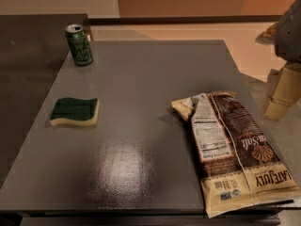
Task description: Move brown chip bag near sponge
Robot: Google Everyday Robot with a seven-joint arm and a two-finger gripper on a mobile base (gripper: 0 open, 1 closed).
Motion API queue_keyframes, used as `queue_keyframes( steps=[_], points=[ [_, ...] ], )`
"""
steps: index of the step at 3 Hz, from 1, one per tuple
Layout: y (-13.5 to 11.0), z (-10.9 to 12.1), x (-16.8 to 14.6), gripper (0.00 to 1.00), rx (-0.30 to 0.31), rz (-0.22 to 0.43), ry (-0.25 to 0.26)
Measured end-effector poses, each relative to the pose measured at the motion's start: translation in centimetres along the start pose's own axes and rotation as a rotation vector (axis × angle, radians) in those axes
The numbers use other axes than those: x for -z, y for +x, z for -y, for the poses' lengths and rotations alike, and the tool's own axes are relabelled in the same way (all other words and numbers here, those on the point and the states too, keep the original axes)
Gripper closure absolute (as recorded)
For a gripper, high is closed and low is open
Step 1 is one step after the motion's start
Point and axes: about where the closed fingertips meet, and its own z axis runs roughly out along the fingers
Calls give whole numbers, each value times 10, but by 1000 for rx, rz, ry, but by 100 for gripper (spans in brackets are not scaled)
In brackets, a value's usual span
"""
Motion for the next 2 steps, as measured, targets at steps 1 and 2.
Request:
queue_keyframes(
  steps=[1,2],
  points=[
    [0,0,0,0,0,0,0],
    [2,-6,-8,0,-34,-10,-35]
  ],
)
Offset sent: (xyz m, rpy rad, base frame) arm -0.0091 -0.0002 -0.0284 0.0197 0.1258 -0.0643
